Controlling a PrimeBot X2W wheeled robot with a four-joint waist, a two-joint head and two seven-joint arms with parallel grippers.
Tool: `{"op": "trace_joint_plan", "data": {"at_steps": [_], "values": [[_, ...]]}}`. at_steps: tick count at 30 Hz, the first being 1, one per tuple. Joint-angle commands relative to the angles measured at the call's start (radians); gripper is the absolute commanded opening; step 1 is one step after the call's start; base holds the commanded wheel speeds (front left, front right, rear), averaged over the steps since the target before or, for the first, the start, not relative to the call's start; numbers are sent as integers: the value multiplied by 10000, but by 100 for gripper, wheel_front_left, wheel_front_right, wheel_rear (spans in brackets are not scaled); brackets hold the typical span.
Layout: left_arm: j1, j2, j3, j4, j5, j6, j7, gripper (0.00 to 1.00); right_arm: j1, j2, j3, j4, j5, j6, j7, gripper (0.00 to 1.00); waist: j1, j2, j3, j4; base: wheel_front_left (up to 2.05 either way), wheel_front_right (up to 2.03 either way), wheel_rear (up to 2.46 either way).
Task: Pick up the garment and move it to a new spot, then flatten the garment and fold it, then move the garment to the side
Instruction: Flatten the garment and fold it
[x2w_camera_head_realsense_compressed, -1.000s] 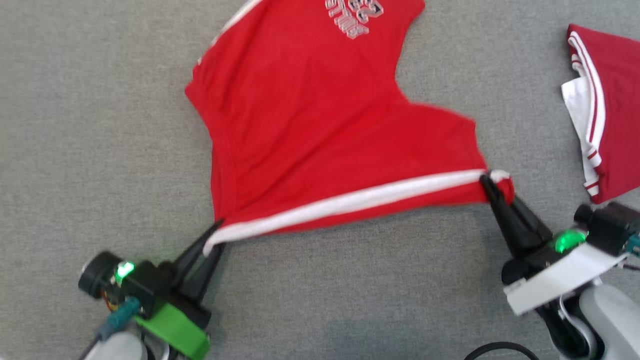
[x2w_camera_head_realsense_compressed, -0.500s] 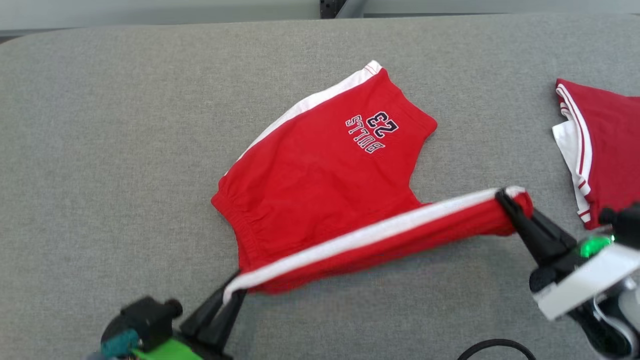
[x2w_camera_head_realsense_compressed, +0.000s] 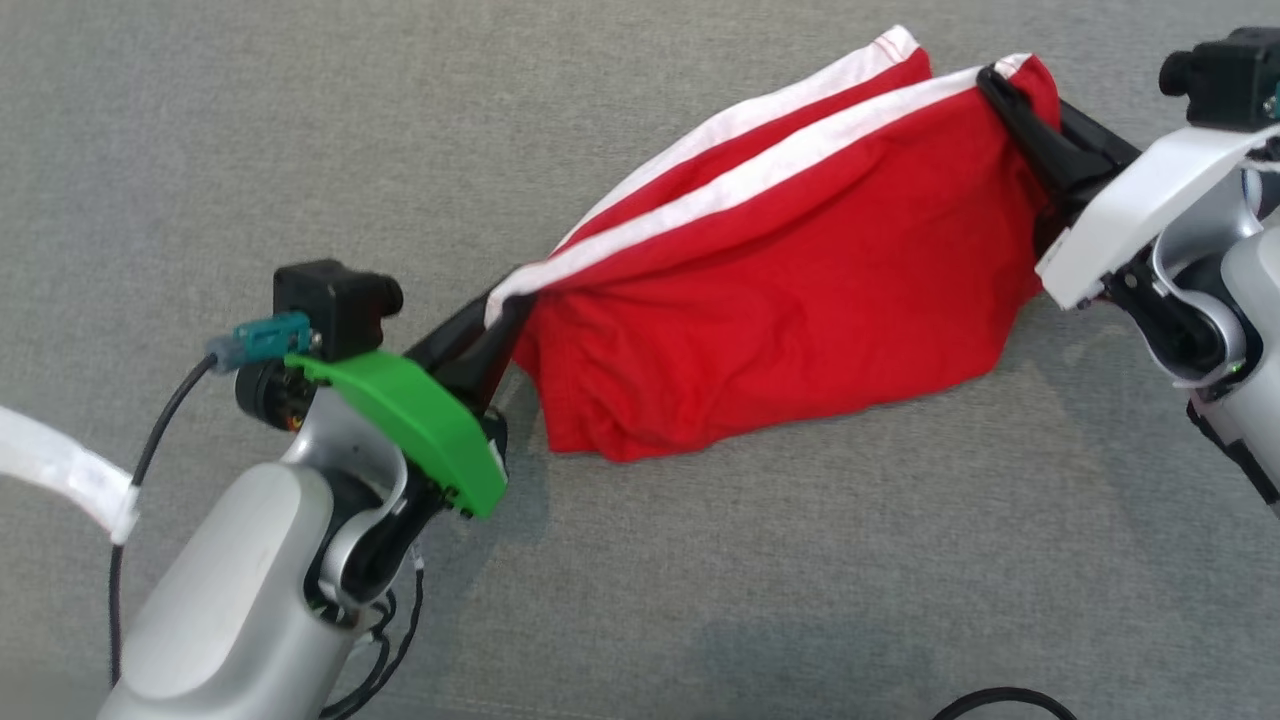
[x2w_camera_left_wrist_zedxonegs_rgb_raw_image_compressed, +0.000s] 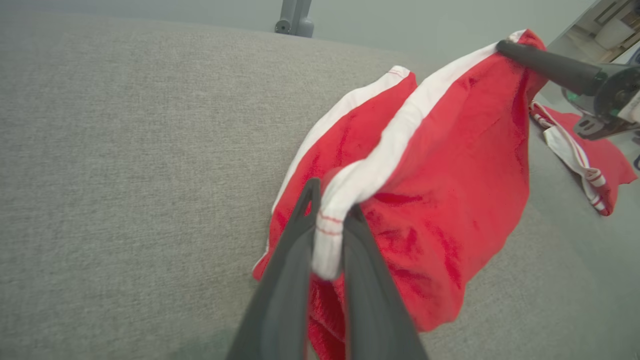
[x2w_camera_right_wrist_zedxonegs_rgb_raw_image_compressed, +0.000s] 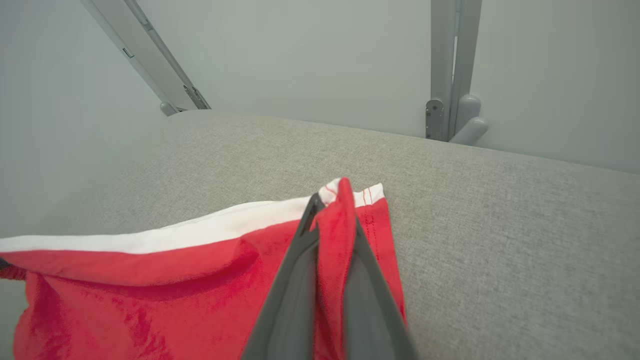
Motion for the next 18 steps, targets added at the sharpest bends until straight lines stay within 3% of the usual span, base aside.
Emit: {"op": "trace_joint_plan", "data": {"at_steps": [1, 8, 16, 17, 18], "values": [[-646, -355, -6, 524, 144, 86, -85, 0, -462, 18, 173, 470, -25, -1, -50, 0, 0, 120, 914, 1043, 0, 0, 0], [-1902, -1314, -341, 2563, 64, -67, 59, 0, -1782, 28, 1074, 1999, 87, -1, -148, 0, 0, 120, 1057, 1332, 0, 0, 0], [-2187, -1423, -574, 3520, 348, -195, -400, 0, -2457, 4, 1920, 2831, 285, -1, -660, 0, 0, 120, 1079, 1345, 0, 0, 0], [-2223, -1430, -584, 3578, 359, -221, -464, 11, -2521, 11, 2027, 2916, 298, -1, -755, 0, 0, 120, 1077, 1340, 0, 0, 0], [-2244, -1449, -609, 3623, 383, -243, -515, 33, -2589, 22, 2128, 2993, 264, -1, -875, 0, 0, 120, 1066, 1334, 0, 0, 0]]}}
